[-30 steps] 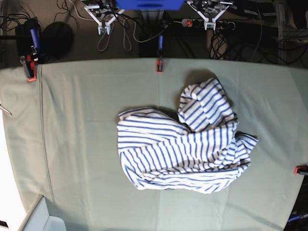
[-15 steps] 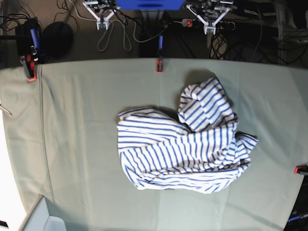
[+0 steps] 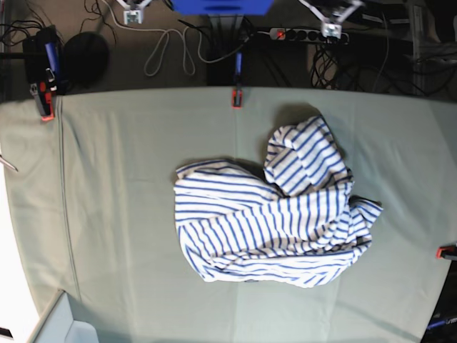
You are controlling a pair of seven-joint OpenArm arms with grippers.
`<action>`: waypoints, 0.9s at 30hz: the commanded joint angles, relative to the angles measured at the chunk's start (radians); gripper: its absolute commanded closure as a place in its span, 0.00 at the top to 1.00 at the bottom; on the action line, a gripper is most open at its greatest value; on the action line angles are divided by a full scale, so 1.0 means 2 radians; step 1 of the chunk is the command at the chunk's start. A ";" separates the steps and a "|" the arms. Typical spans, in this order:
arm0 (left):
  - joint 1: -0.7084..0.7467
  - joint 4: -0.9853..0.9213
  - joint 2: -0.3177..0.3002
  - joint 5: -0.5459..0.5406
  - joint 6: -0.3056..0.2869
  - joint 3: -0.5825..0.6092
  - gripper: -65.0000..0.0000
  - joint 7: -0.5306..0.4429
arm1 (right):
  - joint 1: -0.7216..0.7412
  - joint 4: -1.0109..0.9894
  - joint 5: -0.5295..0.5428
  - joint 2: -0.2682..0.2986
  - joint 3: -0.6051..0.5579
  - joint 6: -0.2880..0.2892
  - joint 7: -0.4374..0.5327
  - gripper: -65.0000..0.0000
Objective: Layout the t-shirt on the table in an organized manner, then fold the t-shirt properly
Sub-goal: 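Move both grippers out from the rest pose toward the table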
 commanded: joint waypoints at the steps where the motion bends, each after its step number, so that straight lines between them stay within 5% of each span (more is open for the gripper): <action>1: 0.023 0.031 -0.008 -0.010 -0.003 -0.006 0.00 -0.008 | -0.024 0.040 0.001 0.006 0.001 0.002 0.014 0.00; 11: 0.144 0.318 -0.029 -0.126 -0.007 -0.094 0.00 -0.008 | -0.138 0.307 0.001 0.025 0.001 0.002 0.014 0.00; 18: 0.157 0.423 -0.023 -0.162 -0.007 -0.145 0.00 -0.008 | -0.152 0.432 0.001 0.025 0.000 0.002 0.010 0.00; 27: 0.133 0.453 -0.027 -0.246 -0.007 -0.154 0.06 0.018 | -0.084 0.505 0.001 0.025 -0.031 0.003 -0.121 0.00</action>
